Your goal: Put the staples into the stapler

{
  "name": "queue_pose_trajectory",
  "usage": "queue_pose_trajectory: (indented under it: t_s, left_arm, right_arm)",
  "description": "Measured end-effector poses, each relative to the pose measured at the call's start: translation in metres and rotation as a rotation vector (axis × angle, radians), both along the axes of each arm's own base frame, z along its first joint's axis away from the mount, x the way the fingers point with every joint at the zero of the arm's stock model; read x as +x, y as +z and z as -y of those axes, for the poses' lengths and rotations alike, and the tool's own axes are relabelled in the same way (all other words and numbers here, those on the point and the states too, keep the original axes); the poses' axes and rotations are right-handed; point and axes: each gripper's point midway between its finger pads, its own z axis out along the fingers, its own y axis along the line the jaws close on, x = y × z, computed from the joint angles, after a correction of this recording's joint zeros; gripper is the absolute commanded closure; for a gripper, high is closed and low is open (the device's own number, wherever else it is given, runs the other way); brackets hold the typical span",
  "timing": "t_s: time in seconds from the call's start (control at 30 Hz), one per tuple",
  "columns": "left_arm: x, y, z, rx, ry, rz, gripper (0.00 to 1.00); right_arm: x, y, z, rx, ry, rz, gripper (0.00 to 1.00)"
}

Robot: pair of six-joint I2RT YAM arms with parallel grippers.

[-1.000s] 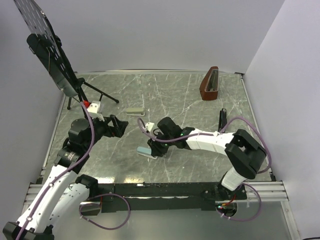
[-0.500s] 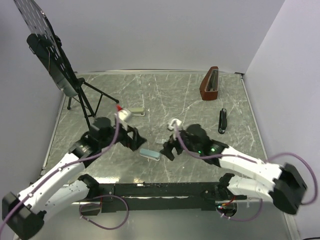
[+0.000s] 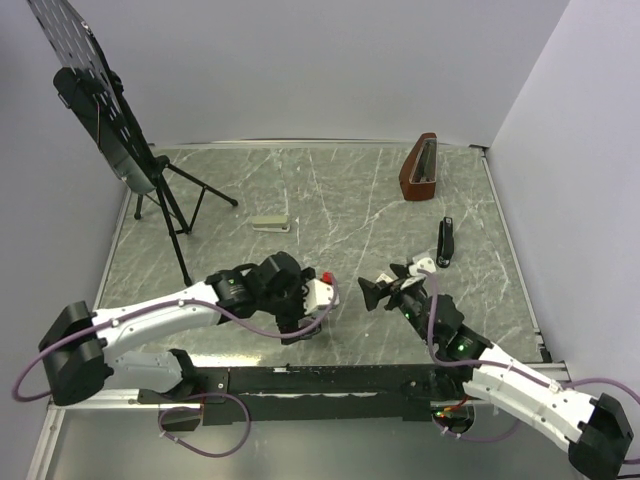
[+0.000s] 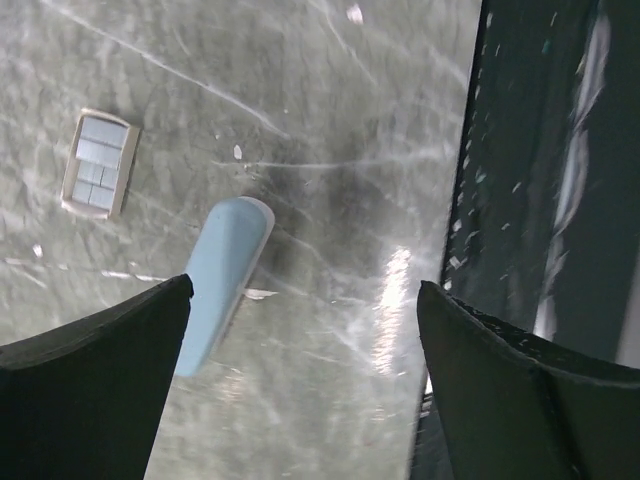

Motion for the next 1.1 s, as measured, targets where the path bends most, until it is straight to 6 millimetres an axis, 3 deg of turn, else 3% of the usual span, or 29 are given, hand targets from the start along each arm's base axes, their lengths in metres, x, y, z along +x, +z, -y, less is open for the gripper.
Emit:
queue_pose_trajectory:
  t_s: [0.1,0.17,0.27,0.47,0.63,0.97,1.1]
  left_arm:
    - [0.003,-0.010,0.001,0.057,-0.077,0.041,0.11]
    - [0.006,-0.014,0.003,0.087,-0.111,0.057,0.25]
    - [0.012,-0.025,0.008,0.136,-0.156,0.064,0.35]
    - [0.018,-0.050,0.013,0.218,-0.201,0.046,0.36]
    - [0.030,-0.049,0.020,0.219,-0.199,0.060,0.34]
    - [0.038,-0.071,0.011,0.277,-0.184,0.012,0.34]
    - [0.036,-0.081,0.010,0.304,-0.192,-0.019,0.47]
  right_arm:
    - [0.001,0.000,0.009,0.028,-0.038,0.030,0.00]
    - [0.001,0.001,0.012,0.043,-0.053,0.044,0.00]
    - [0.002,0.004,0.014,0.064,-0.066,0.063,0.00]
    - [0.004,-0.002,0.013,0.050,-0.069,0.053,0.00]
    - [0.005,-0.004,0.012,0.042,-0.068,0.050,0.00]
    - [0.006,-0.003,0.010,0.047,-0.062,0.055,0.00]
    - [0.006,-0.007,0.008,0.037,-0.052,0.046,0.00]
